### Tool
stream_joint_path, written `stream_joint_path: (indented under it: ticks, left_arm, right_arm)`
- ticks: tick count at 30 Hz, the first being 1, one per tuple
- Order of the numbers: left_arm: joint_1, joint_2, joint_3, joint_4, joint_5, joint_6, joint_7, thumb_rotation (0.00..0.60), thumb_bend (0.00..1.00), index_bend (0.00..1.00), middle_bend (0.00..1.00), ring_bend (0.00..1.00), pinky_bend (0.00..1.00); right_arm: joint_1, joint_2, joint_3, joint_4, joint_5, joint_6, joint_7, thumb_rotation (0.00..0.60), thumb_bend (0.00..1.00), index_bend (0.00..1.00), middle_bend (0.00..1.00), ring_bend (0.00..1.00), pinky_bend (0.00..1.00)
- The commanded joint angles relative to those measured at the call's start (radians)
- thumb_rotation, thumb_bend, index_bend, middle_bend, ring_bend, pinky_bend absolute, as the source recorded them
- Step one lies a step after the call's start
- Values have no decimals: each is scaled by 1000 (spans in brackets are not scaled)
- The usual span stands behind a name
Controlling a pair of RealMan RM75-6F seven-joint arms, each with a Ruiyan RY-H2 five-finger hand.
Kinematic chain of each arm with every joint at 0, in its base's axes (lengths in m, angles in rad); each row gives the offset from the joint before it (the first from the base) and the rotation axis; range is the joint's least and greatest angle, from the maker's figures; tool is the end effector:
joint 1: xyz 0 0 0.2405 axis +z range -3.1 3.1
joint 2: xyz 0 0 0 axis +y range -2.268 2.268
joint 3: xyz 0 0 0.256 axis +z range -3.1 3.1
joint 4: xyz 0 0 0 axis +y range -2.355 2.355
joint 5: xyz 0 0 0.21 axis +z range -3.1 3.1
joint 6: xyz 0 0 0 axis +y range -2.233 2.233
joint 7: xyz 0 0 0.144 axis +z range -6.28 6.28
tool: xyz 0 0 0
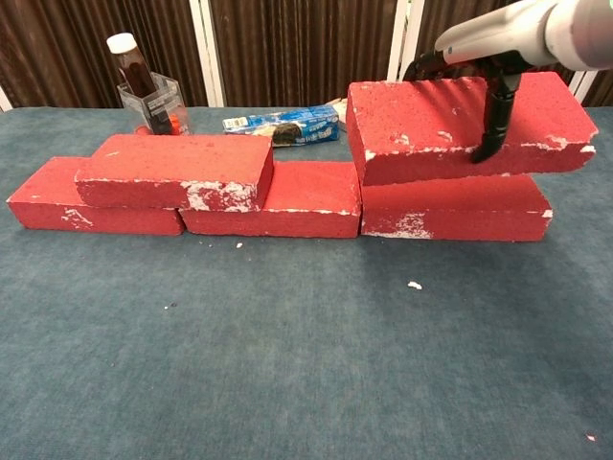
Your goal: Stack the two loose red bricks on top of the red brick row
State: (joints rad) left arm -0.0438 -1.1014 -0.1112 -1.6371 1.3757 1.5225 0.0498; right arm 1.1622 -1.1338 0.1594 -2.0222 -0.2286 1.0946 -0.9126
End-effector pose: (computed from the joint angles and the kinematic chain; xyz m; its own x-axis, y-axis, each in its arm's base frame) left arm -0.3239 0.1788 0.1828 0.4249 -0.0728 0.9023 0.8992 0.1492 -0.4114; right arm -0.0683 -0.3508 0.0787 0.6713 -0.3430 0.6570 -0.7403 -0.2665 0.6173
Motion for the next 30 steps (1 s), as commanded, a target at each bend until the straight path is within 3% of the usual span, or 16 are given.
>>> stream_joint_path:
  ticks: [1, 12, 30]
  left_arm:
    - [0, -3, 0, 9, 11, 8, -4, 600, 197, 0, 0, 0, 0]
    - [-3, -8, 6, 15, 22, 9, 10, 600, 197, 0, 0, 0, 0]
    - [3, -6, 2, 5, 1, 10, 15, 600, 195, 0, 0, 0, 0]
  right_arm:
    - [28, -26, 4, 64, 40, -38, -2, 600, 328, 213, 278, 201, 0]
    - [39, -88, -31, 181, 44, -120, 38, 600, 338, 223, 281, 201, 0]
    - [143, -232, -7, 368, 158, -173, 33, 600, 344, 230, 281, 201, 0]
